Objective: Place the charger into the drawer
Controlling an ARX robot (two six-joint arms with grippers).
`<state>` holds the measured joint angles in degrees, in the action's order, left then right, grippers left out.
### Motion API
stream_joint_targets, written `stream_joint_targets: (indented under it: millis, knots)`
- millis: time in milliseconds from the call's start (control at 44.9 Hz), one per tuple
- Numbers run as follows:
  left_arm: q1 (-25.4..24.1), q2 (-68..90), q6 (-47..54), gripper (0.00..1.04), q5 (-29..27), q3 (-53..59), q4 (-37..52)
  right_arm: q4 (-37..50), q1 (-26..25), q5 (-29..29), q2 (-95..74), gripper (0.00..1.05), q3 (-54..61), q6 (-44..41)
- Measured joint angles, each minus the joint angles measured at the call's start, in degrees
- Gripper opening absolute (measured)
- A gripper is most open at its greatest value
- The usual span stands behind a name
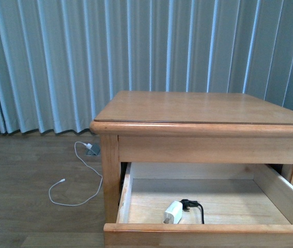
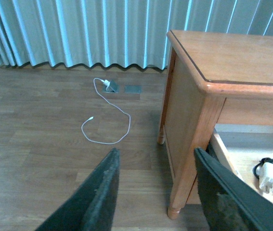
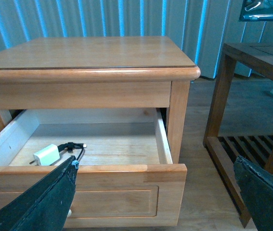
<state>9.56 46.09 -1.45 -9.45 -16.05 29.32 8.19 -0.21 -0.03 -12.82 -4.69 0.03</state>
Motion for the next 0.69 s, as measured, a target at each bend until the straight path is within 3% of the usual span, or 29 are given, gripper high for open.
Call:
stream_joint_targets:
  millis: [245,334,423,690]
  knots:
    - [-3.43,-7.15,0.55,0.04,3.58,6.62,-0.09,0.0,0.0,0.0,0.0,0.96,0.0,0.0]
    - [-4.39,-9.14,0.83,0.04,4.31,7.96,-0.57,0.0,0.0,0.0,0.0,0.96,0.0,0.0]
    - [-7.87,-11.34,1.01,0.04,8.92,9.2,-1.64,0.0,0.0,0.0,0.02,0.96,0.0,0.0]
    - [-9.42,-20.22,1.03,0.04,9.4,12.9,-6.75,0.0,0.0,-0.02,0.04,0.96,0.0,0.0]
